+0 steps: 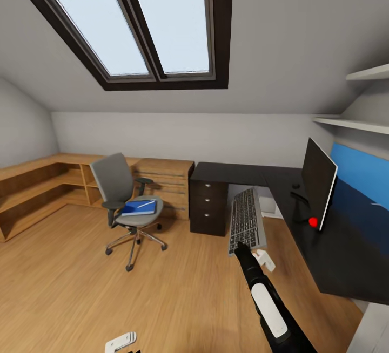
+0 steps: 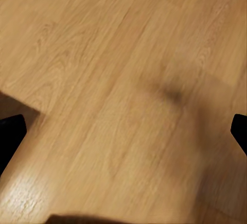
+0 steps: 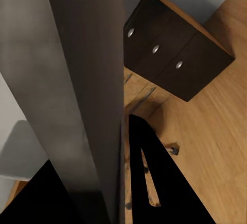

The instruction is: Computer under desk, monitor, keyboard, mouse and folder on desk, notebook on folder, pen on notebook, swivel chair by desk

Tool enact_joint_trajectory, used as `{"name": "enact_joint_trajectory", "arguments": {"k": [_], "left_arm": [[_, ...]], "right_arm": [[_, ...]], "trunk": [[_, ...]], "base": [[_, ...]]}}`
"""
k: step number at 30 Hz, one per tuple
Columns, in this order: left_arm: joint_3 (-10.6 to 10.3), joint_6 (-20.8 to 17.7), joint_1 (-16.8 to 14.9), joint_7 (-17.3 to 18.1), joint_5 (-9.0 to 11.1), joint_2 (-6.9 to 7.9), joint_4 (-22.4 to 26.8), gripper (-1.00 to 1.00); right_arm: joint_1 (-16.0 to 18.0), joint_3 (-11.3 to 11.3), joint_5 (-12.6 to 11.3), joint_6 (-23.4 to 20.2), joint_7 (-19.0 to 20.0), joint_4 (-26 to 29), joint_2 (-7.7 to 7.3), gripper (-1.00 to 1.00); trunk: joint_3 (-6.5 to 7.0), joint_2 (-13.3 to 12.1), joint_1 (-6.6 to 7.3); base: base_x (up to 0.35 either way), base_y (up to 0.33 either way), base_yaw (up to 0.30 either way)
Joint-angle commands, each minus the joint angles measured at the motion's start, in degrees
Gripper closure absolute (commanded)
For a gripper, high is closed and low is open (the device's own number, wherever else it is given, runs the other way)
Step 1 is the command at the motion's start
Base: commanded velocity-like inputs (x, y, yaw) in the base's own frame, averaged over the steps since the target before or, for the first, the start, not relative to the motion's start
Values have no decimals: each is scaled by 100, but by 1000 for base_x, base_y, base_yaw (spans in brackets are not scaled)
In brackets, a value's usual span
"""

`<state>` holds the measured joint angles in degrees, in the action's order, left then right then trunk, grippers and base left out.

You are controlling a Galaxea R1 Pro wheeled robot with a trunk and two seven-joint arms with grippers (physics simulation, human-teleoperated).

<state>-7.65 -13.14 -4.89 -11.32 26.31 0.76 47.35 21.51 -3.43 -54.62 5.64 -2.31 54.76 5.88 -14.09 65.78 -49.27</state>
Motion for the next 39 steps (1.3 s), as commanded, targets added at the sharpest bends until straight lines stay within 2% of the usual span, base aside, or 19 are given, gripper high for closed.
{"name": "enact_joint_trajectory", "arguments": {"k": [1, 4, 9, 15, 23, 34, 39], "left_arm": [[-32, -15, -3, -55, 57, 9, 11, -100], [-29, -13, -2, -55, 52, 11, 11, -100], [-26, -18, 0, -55, 50, 12, 12, -100], [5, -4, -2, -35, 50, 27, 23, -100], [5, -9, -1, -43, 50, 22, 21, -100], [-1, -11, -2, -45, 54, 21, 20, -100], [-10, -7, -2, -46, 58, 14, 20, -100]], "right_arm": [[3, -25, -85, 35, 15, 0, -40, 100], [2, -26, -102, 29, 63, 0, -149, 100], [-5, -26, -102, 31, 87, 3, -209, 100], [-7, -26, -93, 30, 90, 20, -219, 100], [-7, -26, -95, 34, 98, 4, -213, 100], [-7, -26, -92, 34, 106, -6, -219, 100], [-7, -26, -92, 32, 108, -8, -219, 100]], "trunk": [[11, -37, 21], [65, -157, 87], [154, -358, 197], [154, -358, 197], [148, -358, 197], [73, -358, 197], [41, -358, 197]], "base": [[77, 0, 0], [77, 0, 0], [77, 0, 0], [58, 0, 0], [298, 0, 11], [323, 0, 102], [128, 0, 45]]}}
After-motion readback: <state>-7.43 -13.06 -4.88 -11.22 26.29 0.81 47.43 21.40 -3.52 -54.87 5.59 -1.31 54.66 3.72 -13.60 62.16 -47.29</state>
